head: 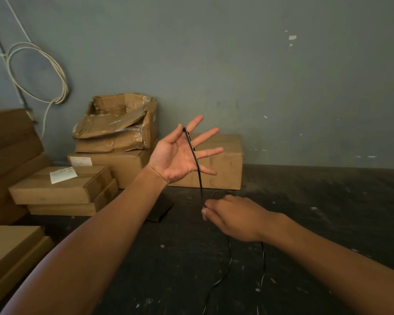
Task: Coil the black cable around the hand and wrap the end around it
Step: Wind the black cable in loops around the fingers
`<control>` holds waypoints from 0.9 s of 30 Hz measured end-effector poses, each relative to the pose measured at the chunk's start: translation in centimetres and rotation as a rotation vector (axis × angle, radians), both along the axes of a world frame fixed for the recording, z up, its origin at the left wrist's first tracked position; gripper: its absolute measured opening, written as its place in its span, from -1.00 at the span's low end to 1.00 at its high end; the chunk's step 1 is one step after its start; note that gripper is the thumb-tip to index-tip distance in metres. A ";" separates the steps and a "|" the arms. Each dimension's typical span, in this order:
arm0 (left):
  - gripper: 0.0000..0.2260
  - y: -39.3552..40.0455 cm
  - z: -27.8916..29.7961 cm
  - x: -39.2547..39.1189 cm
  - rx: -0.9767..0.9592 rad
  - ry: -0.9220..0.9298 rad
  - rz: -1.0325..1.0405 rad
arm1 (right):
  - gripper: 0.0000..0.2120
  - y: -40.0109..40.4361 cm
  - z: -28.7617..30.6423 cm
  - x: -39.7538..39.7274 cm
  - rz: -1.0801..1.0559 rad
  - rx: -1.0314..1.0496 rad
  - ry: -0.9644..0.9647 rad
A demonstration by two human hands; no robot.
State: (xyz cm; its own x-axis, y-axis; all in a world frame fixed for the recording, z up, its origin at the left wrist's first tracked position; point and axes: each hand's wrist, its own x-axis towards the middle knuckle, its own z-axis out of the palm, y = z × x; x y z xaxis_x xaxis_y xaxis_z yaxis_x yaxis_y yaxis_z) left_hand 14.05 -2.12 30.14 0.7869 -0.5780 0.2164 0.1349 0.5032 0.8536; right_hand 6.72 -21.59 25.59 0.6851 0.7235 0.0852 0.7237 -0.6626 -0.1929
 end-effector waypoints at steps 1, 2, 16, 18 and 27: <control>-0.57 -0.1 -0.1 0.0 0.013 0.003 0.013 | -0.66 0.0 0.3 -0.1 0.005 0.012 0.004; -0.57 -0.1 -0.2 0.1 0.034 0.007 0.029 | -0.66 0.1 0.8 -0.2 0.012 0.032 0.009; -0.59 -1.1 -1.7 -0.1 0.415 -0.016 -0.078 | -0.74 -2.2 10.5 2.1 -0.083 0.050 0.039; -0.59 -1.3 -2.0 -0.2 0.481 -0.001 -0.100 | -0.78 -2.4 11.7 2.4 -0.094 0.021 0.017; -0.51 -1.7 -1.9 -2.2 0.557 -0.018 -0.382 | -0.89 -3.5 13.4 4.0 -0.121 0.159 -0.100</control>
